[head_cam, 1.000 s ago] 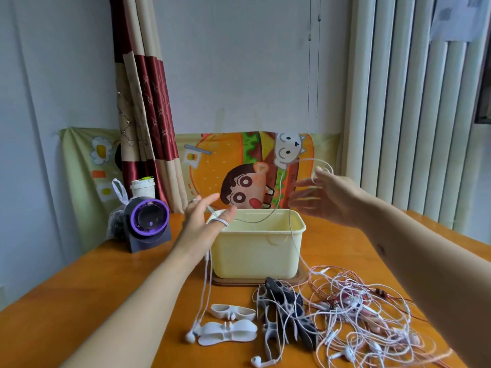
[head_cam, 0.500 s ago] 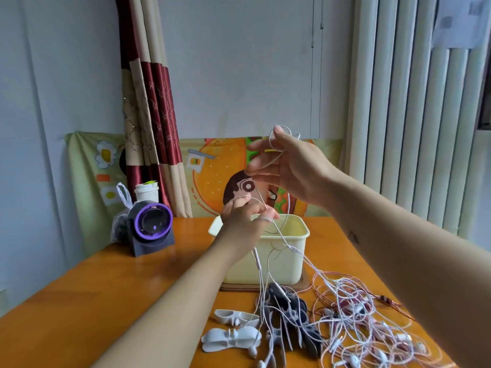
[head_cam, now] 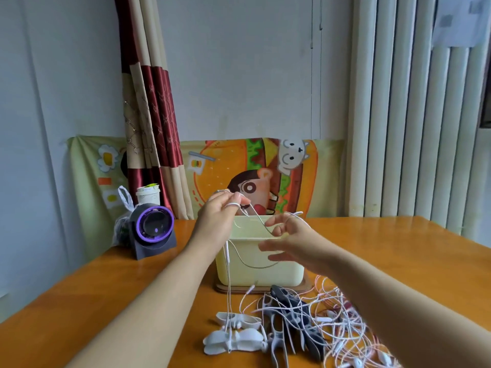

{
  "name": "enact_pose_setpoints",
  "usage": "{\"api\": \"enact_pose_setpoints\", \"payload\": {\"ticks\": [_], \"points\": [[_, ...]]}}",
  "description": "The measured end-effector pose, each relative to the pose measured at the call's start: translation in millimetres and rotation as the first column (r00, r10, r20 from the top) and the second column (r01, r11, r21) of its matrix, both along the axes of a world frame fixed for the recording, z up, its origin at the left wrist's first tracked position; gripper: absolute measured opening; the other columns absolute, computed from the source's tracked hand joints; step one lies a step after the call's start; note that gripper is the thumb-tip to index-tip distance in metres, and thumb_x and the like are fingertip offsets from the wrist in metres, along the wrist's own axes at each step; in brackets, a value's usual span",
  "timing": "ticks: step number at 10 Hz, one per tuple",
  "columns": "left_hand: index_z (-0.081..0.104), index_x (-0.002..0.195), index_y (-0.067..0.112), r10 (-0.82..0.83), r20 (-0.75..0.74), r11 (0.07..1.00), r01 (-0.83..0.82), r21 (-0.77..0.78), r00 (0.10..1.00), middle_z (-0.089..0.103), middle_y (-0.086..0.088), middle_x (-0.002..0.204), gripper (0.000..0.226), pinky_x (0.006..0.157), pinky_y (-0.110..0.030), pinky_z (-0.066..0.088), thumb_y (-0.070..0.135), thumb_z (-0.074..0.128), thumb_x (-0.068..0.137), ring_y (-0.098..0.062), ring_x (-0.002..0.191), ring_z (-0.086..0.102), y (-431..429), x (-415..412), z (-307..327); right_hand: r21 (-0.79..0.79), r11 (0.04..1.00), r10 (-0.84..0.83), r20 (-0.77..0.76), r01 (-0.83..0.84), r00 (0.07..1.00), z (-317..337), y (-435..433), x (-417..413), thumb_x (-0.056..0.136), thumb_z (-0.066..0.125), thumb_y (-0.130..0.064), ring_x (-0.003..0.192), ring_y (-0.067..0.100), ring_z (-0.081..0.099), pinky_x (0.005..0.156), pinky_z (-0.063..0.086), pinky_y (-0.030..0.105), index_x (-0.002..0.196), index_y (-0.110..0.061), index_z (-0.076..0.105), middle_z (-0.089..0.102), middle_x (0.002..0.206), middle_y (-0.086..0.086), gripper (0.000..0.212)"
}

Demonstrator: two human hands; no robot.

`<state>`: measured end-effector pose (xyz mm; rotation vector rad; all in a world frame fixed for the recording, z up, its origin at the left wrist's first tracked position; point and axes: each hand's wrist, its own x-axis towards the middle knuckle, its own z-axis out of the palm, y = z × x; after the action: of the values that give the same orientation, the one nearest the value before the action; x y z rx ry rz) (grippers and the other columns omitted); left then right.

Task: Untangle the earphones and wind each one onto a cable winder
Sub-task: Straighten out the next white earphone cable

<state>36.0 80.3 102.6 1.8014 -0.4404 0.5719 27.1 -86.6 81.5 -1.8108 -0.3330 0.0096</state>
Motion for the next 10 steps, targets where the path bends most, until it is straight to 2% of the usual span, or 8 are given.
{"api": "enact_pose_setpoints", "payload": {"ticks": [2,4,5,6,7,8,9,10], "points": [[0.068,0.085,0.028,0.073,0.012,0.997,-0.073,0.002,0.997,0.051,0.012,0.118,0.033,0.092,-0.008,0.026,0.022,0.041,0.104,0.003,0.116,0.041,10,3,-1,0.353,0.935,0.071,-0.113,-0.026,0.991,2,3,4,0.098,0.048,-0.031,0.073,0.022,0.062,0.093,0.050,0.050,0.103,-0.012,0.056,0.048,0.070,0.002,0.021],[0.069,0.088,0.031,0.205,-0.178,0.954,-0.237,-0.184,0.962,0.063,0.001,0.105,0.034,0.088,-0.034,0.043,0.020,0.040,0.102,-0.009,0.086,0.057,65,22,-10,0.458,0.888,0.160,-0.244,-0.031,0.956,20,-1,8,0.103,0.032,-0.035,0.056,0.022,0.055,0.072,0.053,0.038,0.098,-0.004,0.060,0.043,0.056,0.007,0.042],[0.062,0.106,0.007,0.329,-0.317,0.920,-0.378,-0.107,0.890,0.060,-0.005,0.078,0.027,0.062,-0.029,0.045,0.012,0.036,0.101,-0.019,0.057,0.054,94,32,-21,-0.068,0.996,0.044,-0.275,-0.065,0.960,23,13,13,0.103,0.028,-0.038,0.056,0.022,0.054,0.064,0.050,0.032,0.095,-0.005,0.064,0.052,0.059,0.008,0.050],[0.059,0.106,0.015,0.386,-0.365,0.916,-0.399,0.040,0.848,0.059,-0.003,0.070,0.026,0.058,-0.028,0.043,0.009,0.034,0.099,-0.021,0.052,0.048,105,28,-28,-0.683,0.729,-0.053,-0.139,-0.056,0.989,26,44,11,0.103,0.018,-0.040,0.060,0.017,0.050,0.057,0.041,0.025,0.101,-0.009,0.063,0.067,0.078,0.008,0.055],[0.065,0.104,0.015,0.331,-0.346,0.915,-0.388,-0.108,0.878,0.061,-0.002,0.073,0.029,0.047,-0.021,0.038,0.004,0.039,0.096,-0.016,0.053,0.042,116,23,-22,-0.774,0.628,-0.022,0.085,0.080,0.996,32,73,21,0.104,0.026,-0.028,0.059,0.012,0.047,0.057,0.038,0.021,0.109,-0.001,0.061,0.068,0.105,0.017,0.046],[0.068,0.088,0.022,0.185,-0.290,0.903,-0.279,-0.327,0.939,0.063,-0.010,0.096,0.026,0.039,-0.015,0.034,0.000,0.054,0.089,-0.010,0.049,0.041,123,8,-6,-0.774,0.620,0.065,0.212,0.127,0.975,49,99,28,0.103,0.030,-0.021,0.063,0.015,0.050,0.059,0.040,0.019,0.108,0.003,0.060,0.066,0.102,0.019,0.038],[0.069,0.089,0.022,0.071,-0.241,0.863,-0.181,-0.471,0.968,0.067,-0.010,0.104,0.026,0.052,-0.020,0.033,0.000,0.054,0.091,-0.008,0.038,0.037,128,-3,10,-0.707,0.694,0.094,0.275,0.135,0.957,69,118,38,0.103,0.031,-0.025,0.056,0.008,0.049,0.055,0.040,0.017,0.085,-0.007,0.058,0.059,0.081,0.007,0.038],[0.069,0.100,0.019,0.059,-0.203,0.843,-0.158,-0.514,0.977,0.070,-0.002,0.093,0.025,0.057,-0.025,0.029,0.004,0.050,0.095,-0.005,0.034,0.027,131,-6,16,-0.728,0.683,0.140,0.219,0.066,0.966,91,136,40,0.102,0.034,-0.015,0.051,0.007,0.050,0.051,0.041,0.018,0.090,-0.010,0.061,0.062,0.076,0.002,0.029]]}}
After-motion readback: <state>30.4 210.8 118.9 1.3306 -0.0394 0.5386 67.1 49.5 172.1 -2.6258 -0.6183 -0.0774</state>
